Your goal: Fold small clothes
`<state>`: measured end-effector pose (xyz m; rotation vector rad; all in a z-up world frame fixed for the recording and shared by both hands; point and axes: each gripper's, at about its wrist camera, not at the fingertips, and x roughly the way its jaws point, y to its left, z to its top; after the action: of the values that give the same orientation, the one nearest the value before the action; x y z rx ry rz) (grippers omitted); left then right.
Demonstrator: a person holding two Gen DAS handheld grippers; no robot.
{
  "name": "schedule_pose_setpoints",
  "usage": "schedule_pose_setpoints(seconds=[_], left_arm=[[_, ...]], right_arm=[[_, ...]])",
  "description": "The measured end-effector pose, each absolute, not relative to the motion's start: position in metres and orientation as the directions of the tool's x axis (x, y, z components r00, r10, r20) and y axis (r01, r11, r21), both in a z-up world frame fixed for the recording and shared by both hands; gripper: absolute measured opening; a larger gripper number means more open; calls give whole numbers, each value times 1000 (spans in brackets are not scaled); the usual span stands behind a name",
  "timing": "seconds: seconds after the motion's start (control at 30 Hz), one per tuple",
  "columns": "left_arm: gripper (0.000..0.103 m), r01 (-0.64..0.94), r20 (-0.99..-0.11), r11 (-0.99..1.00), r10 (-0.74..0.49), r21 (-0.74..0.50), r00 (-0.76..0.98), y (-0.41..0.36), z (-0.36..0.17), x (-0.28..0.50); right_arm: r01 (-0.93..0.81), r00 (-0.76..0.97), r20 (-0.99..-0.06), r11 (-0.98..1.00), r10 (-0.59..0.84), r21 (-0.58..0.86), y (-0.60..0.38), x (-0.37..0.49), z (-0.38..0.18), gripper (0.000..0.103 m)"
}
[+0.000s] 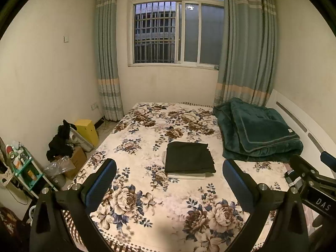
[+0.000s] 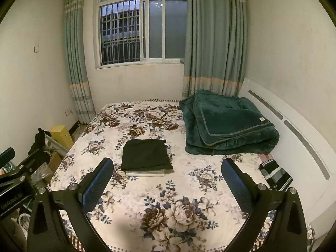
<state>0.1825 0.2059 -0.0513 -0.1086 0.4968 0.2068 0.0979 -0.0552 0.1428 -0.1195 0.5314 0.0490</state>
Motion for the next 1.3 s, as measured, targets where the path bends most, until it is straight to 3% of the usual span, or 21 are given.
schedule_pose_setpoints(seconds=[1.3], left_arm=[[103,-225,-464,973,175,-55,869,205,-46,173]], right_arm=[[-82,863,-504,991,19,-102,-51,97,143,103]])
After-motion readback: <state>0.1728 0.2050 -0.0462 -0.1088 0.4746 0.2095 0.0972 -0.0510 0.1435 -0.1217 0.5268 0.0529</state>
